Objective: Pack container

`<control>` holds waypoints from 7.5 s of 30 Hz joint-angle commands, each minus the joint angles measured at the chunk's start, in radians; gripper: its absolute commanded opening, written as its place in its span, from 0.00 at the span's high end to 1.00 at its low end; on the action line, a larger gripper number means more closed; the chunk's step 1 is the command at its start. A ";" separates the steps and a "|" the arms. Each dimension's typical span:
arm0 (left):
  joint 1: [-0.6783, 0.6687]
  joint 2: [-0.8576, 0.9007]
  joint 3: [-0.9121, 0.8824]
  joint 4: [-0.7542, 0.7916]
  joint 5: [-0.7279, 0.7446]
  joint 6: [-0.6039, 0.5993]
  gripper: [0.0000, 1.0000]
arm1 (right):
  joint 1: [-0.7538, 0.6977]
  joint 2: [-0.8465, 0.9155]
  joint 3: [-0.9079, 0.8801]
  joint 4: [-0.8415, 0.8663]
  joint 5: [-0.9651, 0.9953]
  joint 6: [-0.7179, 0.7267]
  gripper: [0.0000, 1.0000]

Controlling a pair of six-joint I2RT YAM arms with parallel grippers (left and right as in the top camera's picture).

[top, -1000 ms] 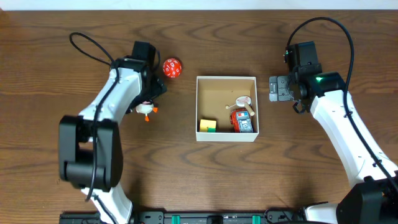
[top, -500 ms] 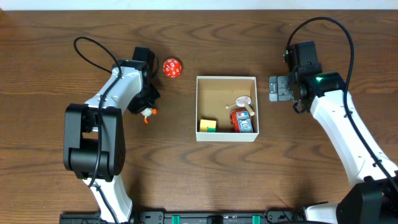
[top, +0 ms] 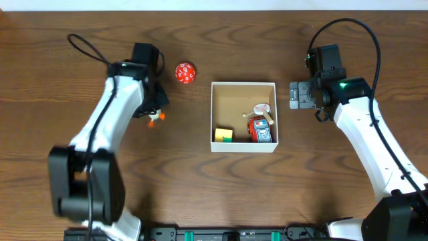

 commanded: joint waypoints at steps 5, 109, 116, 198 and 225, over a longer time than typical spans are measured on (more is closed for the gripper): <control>-0.082 -0.234 0.002 0.003 0.115 0.134 0.94 | -0.003 -0.008 0.005 0.000 0.003 0.011 0.01; -0.142 0.231 0.005 0.771 -0.117 0.347 0.02 | -0.003 -0.008 0.005 0.000 0.002 0.011 0.01; -0.142 0.334 0.005 0.837 -0.076 0.369 0.02 | -0.003 -0.008 0.005 0.000 0.002 0.011 0.01; -0.396 -0.183 0.004 0.266 0.144 0.410 0.94 | -0.003 -0.008 0.005 0.000 0.003 0.011 0.01; -0.318 -0.325 -0.009 -0.387 0.173 0.176 0.54 | -0.003 -0.008 0.005 0.000 0.003 0.011 0.01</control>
